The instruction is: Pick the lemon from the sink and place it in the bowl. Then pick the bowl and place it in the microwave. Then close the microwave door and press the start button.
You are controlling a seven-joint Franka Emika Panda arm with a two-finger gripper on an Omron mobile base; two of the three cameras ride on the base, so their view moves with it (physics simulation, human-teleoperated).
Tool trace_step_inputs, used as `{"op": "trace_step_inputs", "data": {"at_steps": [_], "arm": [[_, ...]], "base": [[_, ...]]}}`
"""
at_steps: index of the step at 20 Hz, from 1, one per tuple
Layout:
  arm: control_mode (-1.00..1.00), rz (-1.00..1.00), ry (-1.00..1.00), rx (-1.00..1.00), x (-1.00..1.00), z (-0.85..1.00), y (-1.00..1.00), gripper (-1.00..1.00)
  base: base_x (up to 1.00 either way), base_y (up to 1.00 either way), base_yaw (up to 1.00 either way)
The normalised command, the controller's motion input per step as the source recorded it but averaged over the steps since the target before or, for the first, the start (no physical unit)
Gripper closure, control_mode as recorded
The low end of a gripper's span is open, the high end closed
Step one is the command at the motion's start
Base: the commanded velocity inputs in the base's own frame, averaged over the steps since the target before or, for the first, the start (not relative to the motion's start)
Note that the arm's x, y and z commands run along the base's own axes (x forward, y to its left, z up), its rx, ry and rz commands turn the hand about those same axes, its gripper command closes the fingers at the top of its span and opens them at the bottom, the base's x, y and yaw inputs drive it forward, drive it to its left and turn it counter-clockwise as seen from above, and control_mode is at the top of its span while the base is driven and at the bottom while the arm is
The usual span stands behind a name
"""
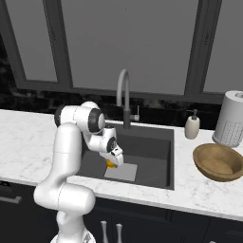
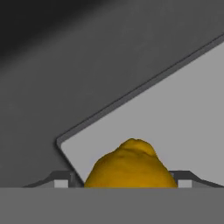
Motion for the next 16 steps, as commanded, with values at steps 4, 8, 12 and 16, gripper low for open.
{"op": "trace_step_inputs", "data": {"at_steps": [4,8,12,16], "arm": [[-1.00,0.00,-0.04,0.00,-0.42,-0.24,0.00,1.00],[-1.00,0.00,-0.21,0.00,-0.80,0.03,0.02,1.00],[-1.00,0.00,-0.26,0.00,-0.82,0.49,0.23,1.00],[-1.00,0.00,-0.21,0.00,-0.50,0.82,0.35,1.00]], "base": [[0.00,0.00,0.00],[0.00,0.00,0.00],[0.00,0.00,0.00],[0.00,0.00,0.00]]}}
